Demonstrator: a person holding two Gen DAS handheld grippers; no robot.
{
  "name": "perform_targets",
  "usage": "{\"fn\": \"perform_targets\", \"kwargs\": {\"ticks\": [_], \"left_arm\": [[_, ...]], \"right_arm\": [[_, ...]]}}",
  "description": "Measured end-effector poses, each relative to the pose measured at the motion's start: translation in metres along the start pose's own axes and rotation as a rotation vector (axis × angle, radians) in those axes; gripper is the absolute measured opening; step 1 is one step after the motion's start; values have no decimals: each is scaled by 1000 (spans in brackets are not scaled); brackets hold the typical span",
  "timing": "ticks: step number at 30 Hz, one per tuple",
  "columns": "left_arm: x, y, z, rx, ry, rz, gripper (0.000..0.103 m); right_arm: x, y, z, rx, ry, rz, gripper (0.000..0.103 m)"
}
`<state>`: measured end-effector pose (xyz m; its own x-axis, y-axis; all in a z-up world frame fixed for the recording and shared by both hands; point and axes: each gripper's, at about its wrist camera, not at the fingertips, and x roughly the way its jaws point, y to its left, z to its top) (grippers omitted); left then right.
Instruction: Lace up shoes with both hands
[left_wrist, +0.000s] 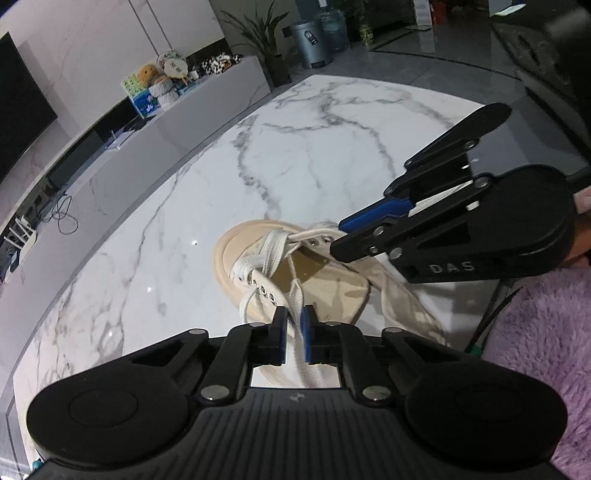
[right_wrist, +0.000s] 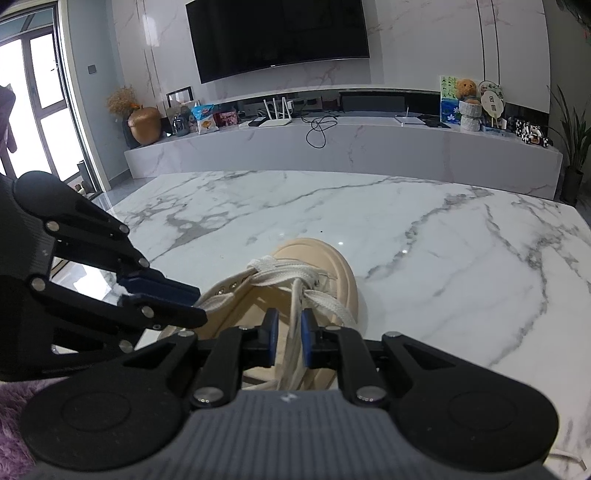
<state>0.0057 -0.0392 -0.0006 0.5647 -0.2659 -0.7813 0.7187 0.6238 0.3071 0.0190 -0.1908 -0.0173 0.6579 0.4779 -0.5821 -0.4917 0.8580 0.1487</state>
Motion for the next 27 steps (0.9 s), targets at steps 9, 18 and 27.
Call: {"fn": "perform_targets", "kwargs": {"ticks": [9,18,27], "left_arm": [[-4,-9,2,47,-28,26,1],[-2,-24,9,135,-58,77,11],[18,-35,10,194,8,56,15]], "right_arm": [[0,-1,1,7,0,-2,15],[-4,-1,-1,8,0,1,17],[0,0,1,14,1,4,17]]}}
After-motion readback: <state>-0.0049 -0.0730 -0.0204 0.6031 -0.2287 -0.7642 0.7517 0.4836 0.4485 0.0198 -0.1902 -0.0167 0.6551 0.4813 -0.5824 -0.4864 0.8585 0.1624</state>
